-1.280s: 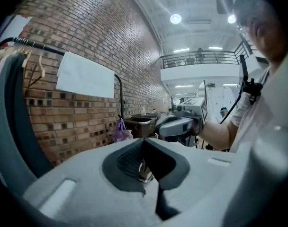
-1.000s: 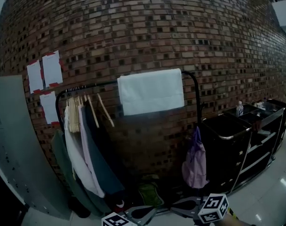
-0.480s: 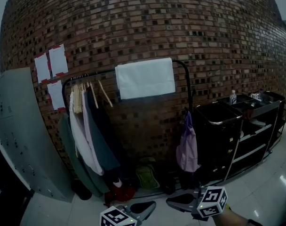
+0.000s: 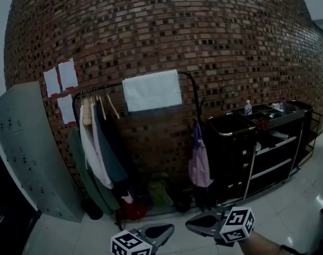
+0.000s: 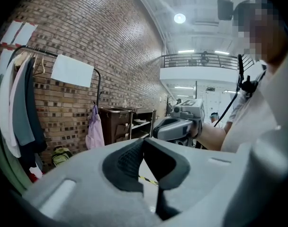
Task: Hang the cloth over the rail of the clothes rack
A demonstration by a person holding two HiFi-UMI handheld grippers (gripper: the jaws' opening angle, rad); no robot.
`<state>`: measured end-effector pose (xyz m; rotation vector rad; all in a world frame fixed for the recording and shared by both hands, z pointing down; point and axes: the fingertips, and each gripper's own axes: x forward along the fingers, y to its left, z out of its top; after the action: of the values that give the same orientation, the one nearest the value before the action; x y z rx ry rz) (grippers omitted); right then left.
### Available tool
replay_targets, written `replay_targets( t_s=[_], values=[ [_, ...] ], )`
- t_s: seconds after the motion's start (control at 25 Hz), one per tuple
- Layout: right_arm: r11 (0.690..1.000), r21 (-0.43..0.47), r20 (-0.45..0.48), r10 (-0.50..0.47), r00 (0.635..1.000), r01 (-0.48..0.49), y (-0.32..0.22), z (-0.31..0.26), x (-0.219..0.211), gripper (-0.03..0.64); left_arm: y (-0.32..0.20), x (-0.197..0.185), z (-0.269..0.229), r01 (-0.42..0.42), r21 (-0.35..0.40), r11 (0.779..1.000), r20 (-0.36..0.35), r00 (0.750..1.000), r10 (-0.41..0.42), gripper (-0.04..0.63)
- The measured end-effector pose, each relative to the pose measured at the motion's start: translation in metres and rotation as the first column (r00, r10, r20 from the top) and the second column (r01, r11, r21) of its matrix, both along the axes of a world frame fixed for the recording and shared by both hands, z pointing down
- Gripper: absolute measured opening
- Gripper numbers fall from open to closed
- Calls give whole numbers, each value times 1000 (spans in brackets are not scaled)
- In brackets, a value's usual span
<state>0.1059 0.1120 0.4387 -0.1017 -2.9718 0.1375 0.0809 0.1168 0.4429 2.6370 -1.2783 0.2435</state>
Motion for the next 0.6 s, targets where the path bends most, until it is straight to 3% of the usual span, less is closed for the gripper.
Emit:
replay_targets(
  t_s=[0.6],
  values=[
    [1000, 23, 3, 13, 1000, -13, 25, -2, 16, 2, 25, 21, -4, -24, 15, 1000, 14, 1000, 24, 2]
  ],
)
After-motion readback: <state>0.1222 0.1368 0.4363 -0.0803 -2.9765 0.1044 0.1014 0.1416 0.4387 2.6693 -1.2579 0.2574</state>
